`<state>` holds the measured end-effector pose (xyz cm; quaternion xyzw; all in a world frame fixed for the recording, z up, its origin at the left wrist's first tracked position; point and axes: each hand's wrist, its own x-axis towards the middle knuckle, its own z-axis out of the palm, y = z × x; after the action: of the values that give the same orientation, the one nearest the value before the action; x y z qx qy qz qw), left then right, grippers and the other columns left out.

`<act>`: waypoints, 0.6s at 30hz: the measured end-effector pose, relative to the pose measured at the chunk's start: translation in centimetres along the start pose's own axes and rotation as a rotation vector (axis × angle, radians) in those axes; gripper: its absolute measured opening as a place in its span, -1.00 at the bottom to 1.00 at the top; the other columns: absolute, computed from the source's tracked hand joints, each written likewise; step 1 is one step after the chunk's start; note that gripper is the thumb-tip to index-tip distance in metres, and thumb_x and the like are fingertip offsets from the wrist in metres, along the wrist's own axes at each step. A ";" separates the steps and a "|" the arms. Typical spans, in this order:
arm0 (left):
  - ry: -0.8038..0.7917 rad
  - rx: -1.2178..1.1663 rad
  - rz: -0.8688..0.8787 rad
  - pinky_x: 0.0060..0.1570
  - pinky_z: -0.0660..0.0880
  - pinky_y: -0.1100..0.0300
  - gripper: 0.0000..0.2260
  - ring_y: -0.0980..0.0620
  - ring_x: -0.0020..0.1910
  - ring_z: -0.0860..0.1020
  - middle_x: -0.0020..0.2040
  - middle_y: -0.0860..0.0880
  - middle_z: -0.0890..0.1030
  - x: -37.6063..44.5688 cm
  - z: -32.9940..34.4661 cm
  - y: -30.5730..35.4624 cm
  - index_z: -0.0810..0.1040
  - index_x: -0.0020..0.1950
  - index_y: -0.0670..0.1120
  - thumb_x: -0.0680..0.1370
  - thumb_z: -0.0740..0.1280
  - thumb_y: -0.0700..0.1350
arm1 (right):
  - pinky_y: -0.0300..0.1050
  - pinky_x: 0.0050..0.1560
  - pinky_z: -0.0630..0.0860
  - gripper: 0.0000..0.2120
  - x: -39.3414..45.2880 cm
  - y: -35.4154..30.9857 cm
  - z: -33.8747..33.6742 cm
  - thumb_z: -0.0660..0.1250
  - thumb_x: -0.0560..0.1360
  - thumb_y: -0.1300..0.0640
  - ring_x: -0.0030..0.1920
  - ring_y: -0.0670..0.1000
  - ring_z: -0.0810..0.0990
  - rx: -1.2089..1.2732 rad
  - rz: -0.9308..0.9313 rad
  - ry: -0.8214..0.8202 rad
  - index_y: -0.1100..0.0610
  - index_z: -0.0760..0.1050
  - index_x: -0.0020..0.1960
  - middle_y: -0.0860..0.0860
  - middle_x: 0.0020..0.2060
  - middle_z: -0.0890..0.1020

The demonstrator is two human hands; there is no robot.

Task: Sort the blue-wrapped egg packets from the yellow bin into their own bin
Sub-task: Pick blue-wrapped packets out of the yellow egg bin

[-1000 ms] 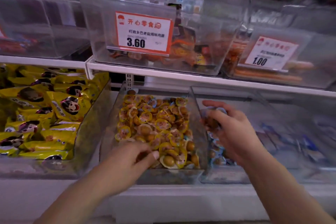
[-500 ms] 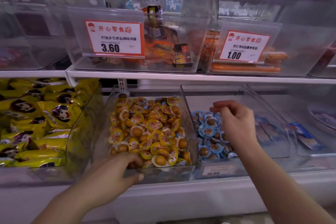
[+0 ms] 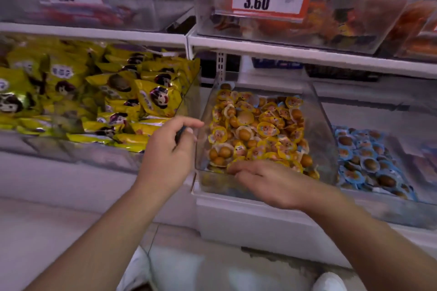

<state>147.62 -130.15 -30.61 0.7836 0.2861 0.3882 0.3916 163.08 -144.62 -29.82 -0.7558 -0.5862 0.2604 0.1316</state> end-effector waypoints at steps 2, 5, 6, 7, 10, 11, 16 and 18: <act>-0.009 0.009 -0.048 -0.58 0.18 0.33 -0.75 0.17 -0.61 0.32 -0.46 0.05 0.50 0.1 -0.3 -0.2 0.61 -0.04 0.14 0.61 0.22 -0.17 | -0.05 0.34 0.37 -0.64 1.3 0.2 -0.1 0.03 0.69 0.01 0.27 0.00 0.49 0.028 0.032 -0.043 0.12 0.51 0.27 0.00 0.26 0.58; -0.061 0.008 -0.077 -0.57 0.17 0.33 -0.76 0.17 -0.61 0.30 -0.51 0.10 0.44 0.1 -0.7 -0.4 0.62 -0.05 0.10 0.61 0.23 -0.19 | -0.05 0.42 0.32 -0.60 3.0 0.7 0.0 -0.02 0.69 -0.02 0.37 0.00 0.44 -0.021 0.059 -0.105 0.08 0.46 0.35 0.00 0.37 0.52; -0.078 0.005 -0.077 -0.55 0.18 0.32 -0.77 0.17 -0.59 0.31 -0.48 0.09 0.45 0.0 -0.8 -0.4 0.62 -0.04 0.10 0.61 0.23 -0.19 | -0.11 0.41 0.30 -0.60 3.5 0.8 0.0 -0.04 0.70 -0.01 0.40 -0.02 0.41 -0.045 0.058 -0.117 0.04 0.45 0.38 -0.03 0.42 0.47; -0.094 0.001 -0.074 -0.54 0.19 0.31 -0.77 0.17 -0.58 0.32 -0.46 0.08 0.47 -0.1 -0.8 -0.4 0.62 -0.04 0.10 0.62 0.23 -0.18 | -0.18 0.38 0.27 -0.59 3.9 0.8 0.0 -0.05 0.70 -0.01 0.43 -0.04 0.37 -0.063 0.059 -0.120 -0.02 0.44 0.42 -0.07 0.46 0.43; -0.141 -0.001 -0.059 -0.53 0.23 0.37 -0.77 0.18 -0.54 0.39 -0.36 0.08 0.56 -0.6 -0.9 -0.1 0.63 -0.02 0.10 0.62 0.24 -0.19 | -0.20 0.35 0.27 -0.61 4.4 0.7 -0.2 -0.04 0.70 0.03 0.42 -0.03 0.37 -0.110 0.093 -0.135 -0.01 0.44 0.41 -0.06 0.47 0.41; -0.148 0.006 -0.057 -0.53 0.24 0.38 -0.77 0.19 -0.53 0.41 -0.32 0.07 0.58 -0.6 -1.0 -0.1 0.63 -0.01 0.09 0.62 0.23 -0.18 | -0.15 0.35 0.31 -0.64 4.5 0.6 -0.3 -0.02 0.70 0.07 0.38 0.01 0.41 -0.105 0.115 -0.144 0.07 0.46 0.36 0.00 0.43 0.45; -0.141 -0.001 -0.084 -0.54 0.25 0.34 -0.76 0.18 -0.57 0.38 -0.29 -0.02 0.61 -0.5 -1.6 -0.5 0.63 0.00 0.09 0.62 0.22 -0.18 | -0.03 0.30 0.36 -0.66 5.6 -0.6 0.7 -0.01 0.66 -0.13 0.30 0.06 0.46 -0.180 0.067 -0.159 -0.06 0.49 0.19 0.04 0.32 0.53; -0.131 0.000 -0.088 -0.52 0.26 0.27 -0.76 0.17 -0.57 0.36 -0.29 -0.06 0.61 -0.4 -1.8 -0.6 0.63 -0.01 0.10 0.62 0.22 -0.19 | -0.05 0.26 0.37 -0.71 6.0 -0.6 0.8 0.01 0.63 -0.23 0.25 -0.02 0.47 -0.113 0.048 -0.133 -0.24 0.49 0.08 -0.13 0.25 0.56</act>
<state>145.82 -129.40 -30.59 0.7941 0.2940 0.3185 0.4262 163.24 -138.84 -31.64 -0.7568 -0.5892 0.2796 0.0435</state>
